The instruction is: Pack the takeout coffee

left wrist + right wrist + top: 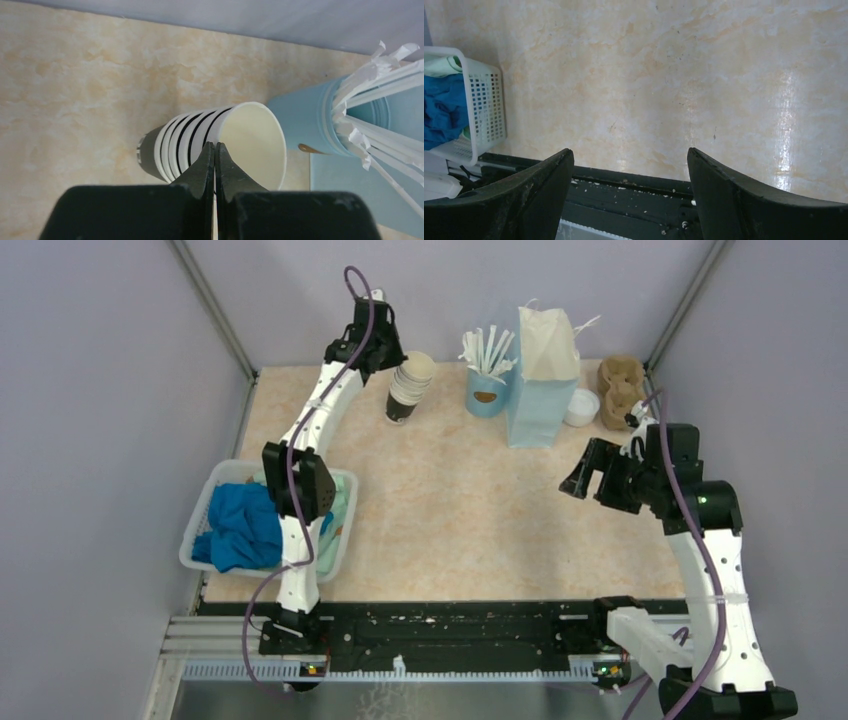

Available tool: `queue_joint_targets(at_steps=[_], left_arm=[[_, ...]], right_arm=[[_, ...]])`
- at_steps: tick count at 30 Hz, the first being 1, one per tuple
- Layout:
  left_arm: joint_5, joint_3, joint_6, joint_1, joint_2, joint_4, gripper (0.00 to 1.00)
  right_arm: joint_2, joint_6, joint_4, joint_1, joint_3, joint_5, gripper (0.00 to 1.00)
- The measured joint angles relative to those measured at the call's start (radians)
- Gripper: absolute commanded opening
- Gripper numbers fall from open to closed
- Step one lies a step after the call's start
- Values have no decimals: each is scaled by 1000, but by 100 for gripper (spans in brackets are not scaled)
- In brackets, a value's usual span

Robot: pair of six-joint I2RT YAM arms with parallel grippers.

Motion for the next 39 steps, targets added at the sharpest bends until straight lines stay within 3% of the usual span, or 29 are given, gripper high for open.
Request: queue_joint_targets(at_steps=[11, 16, 23, 28, 39], left_arm=[[188, -41, -88, 3, 0, 9, 0], [206, -74, -84, 7, -9, 18, 0], [255, -243, -72, 55, -114, 35, 0], [295, -255, -46, 92, -120, 32, 0], [291, -204, 16, 95, -120, -95, 16]], right_arm=[[-3, 21, 40, 0, -9, -27, 83], [-2, 23, 64, 0, -38, -39, 83], [32, 37, 107, 0, -59, -65, 82], [48, 36, 124, 0, -59, -74, 82], [59, 36, 149, 0, -59, -90, 81]])
